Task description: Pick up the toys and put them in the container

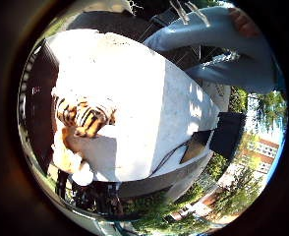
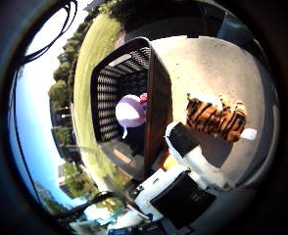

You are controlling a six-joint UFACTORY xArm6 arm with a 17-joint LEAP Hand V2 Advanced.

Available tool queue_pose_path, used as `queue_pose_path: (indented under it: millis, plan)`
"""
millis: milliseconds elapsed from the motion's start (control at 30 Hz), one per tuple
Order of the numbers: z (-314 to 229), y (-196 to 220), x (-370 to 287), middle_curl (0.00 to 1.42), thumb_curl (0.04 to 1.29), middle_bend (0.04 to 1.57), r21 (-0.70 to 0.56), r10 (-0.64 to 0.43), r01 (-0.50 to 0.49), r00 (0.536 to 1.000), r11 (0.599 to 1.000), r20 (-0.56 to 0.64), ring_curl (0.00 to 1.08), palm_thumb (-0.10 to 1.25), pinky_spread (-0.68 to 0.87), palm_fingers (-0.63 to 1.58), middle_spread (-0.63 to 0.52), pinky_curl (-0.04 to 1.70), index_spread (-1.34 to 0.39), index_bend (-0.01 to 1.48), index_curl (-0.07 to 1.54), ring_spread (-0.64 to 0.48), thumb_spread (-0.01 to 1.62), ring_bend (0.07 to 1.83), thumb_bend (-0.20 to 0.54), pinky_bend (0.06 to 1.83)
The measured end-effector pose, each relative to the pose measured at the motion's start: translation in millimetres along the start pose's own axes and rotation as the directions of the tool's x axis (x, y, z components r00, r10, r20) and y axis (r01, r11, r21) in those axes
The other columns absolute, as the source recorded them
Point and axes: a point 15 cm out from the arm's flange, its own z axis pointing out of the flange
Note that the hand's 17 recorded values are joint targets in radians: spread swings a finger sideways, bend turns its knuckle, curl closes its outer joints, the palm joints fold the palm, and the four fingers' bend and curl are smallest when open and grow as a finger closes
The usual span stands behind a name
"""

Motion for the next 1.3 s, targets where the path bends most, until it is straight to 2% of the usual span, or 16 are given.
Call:
queue_pose_path:
  millis: [167, 300, 467, 533, 567, 633, 700, 733, 800, 833, 933, 1000, 1133, 1300]
  plan:
    - [53.8, 4.8, 0.1, 0.30, 0.34, 0.17, -0.025, -0.011, 0.010, 1.000, 1.000, -0.019, 0.33, 0.51, 0.50, 0.14, 0.13, 0.33, -0.07, 0.16, 0.24, 0.32, 1.11, 0.38, -0.035, 0.56]
    - [85.2, 16.7, 2.2, 0.30, 0.33, 0.17, -0.057, 0.020, -0.021, 1.000, 0.998, -0.017, 0.33, 0.50, 0.52, 0.16, 0.13, 0.33, -0.04, 0.17, 0.25, 0.32, 1.10, 0.39, -0.035, 0.61]
    - [97.4, 26.6, -2.5, 0.30, 0.32, 0.17, -0.100, 0.011, -0.013, 1.000, 0.995, -0.020, 0.33, 0.47, 0.55, 0.28, 0.13, 0.33, 0.00, 0.17, 0.25, 0.34, 1.10, 0.44, -0.038, 0.67]
    - [98.7, 37.0, -1.4, 0.31, 0.31, 0.19, -0.145, 0.011, -0.016, 0.999, 0.989, -0.036, 0.34, 0.46, 0.57, 0.40, 0.12, 0.32, 0.02, 0.17, 0.25, 0.36, 1.09, 0.51, -0.040, 0.69]
    - [98.3, 42.2, 0.6, 0.31, 0.31, 0.21, -0.167, 0.009, -0.017, 0.999, 0.986, -0.048, 0.36, 0.45, 0.58, 0.53, 0.10, 0.32, 0.02, 0.17, 0.25, 0.36, 1.09, 0.59, -0.036, 0.72]
    - [96.8, 50.9, 5.8, 0.33, 0.31, 0.25, -0.206, -0.009, -0.007, 0.997, 0.979, -0.080, 0.36, 0.45, 0.59, 0.72, 0.06, 0.32, -0.01, 0.19, 0.25, 0.35, 1.09, 0.64, -0.034, 0.76]
    - [95.2, 58.8, 7.3, 0.36, 0.31, 0.36, -0.245, -0.035, 0.009, 0.994, 0.970, -0.101, 0.37, 0.45, 0.57, 1.11, 0.02, 0.33, -0.10, 0.24, 0.26, 0.30, 1.09, 0.70, -0.032, 0.83]
    - [95.0, 63.6, 6.4, 0.39, 0.31, 0.42, -0.266, -0.040, 0.012, 0.994, 0.964, -0.102, 0.39, 0.45, 0.55, 1.24, 0.01, 0.34, -0.13, 0.27, 0.27, 0.29, 1.09, 0.73, -0.031, 0.85]
    - [94.8, 70.7, 4.2, 0.47, 0.33, 0.63, -0.296, -0.045, 0.014, 0.994, 0.955, -0.099, 0.45, 0.51, 0.51, 1.44, 0.01, 0.40, -0.23, 0.41, 0.35, 0.24, 1.10, 0.83, -0.007, 0.91]
    - [94.4, 73.2, 2.9, 0.50, 0.34, 0.69, -0.307, -0.047, 0.015, 0.994, 0.952, -0.098, 0.47, 0.54, 0.50, 1.45, 0.00, 0.42, -0.25, 0.42, 0.36, 0.22, 1.10, 0.88, 0.006, 0.94]
    - [91.8, 83.0, 0.6, 0.61, 0.41, 0.93, -0.344, -0.047, 0.013, 0.995, 0.939, -0.091, 0.57, 0.75, 0.45, 1.26, -0.05, 0.49, -0.34, 0.48, 0.42, 0.13, 1.08, 1.10, 0.069, 1.06]
    - [84.2, 90.3, -0.7, 0.67, 0.46, 1.03, -0.373, -0.043, 0.008, 0.995, 0.928, -0.086, 0.62, 0.86, 0.41, 1.16, -0.07, 0.55, -0.40, 0.51, 0.45, 0.08, 1.04, 1.21, 0.096, 1.17]
    - [63.4, 107.7, -1.0, 0.76, 0.55, 1.16, -0.435, -0.022, -0.013, 0.997, 0.901, -0.074, 0.69, 0.98, 0.35, 1.06, -0.11, 0.64, -0.50, 0.57, 0.52, 0.01, 1.03, 1.31, 0.127, 1.31]
    - [-2.5, 124.8, -2.5, 0.84, 0.63, 1.26, -0.491, 0.009, -0.041, 0.998, 0.870, -0.067, 0.75, 1.00, 0.28, 0.95, -0.13, 0.74, -0.61, 0.64, 0.66, -0.05, 1.03, 1.38, 0.101, 1.43]
